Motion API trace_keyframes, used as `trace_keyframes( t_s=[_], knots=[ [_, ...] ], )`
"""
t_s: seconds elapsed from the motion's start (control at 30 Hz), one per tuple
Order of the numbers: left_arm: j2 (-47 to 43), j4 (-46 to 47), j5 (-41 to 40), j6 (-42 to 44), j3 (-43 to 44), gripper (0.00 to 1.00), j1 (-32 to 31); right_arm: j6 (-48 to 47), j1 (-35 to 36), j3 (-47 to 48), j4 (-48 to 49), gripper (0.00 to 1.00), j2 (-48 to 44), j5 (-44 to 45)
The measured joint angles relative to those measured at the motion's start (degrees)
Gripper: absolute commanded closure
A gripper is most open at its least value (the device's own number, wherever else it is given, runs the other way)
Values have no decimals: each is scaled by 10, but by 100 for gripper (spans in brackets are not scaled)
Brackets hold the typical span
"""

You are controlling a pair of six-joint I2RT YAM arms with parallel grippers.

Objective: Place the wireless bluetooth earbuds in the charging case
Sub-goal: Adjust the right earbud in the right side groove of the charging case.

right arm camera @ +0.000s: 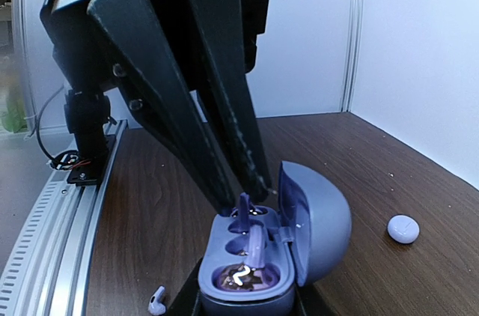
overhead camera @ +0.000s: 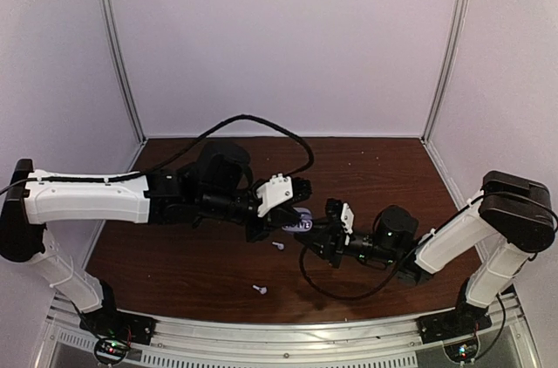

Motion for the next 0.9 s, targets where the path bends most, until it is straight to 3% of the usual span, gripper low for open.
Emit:
trace_keyframes(
  t_s=[0.47,0.6,0.9],
  knots=[
    [37,-15,14,11,19,93,3,0,-3,3,-9,100,0,-21],
    [38,-21,25,18,19,87,4,9,-6,2,-12,100,1,-28],
    [29,-27,6,16,24,56,3,24,-14,4,-12,100,2,-40]
  ],
)
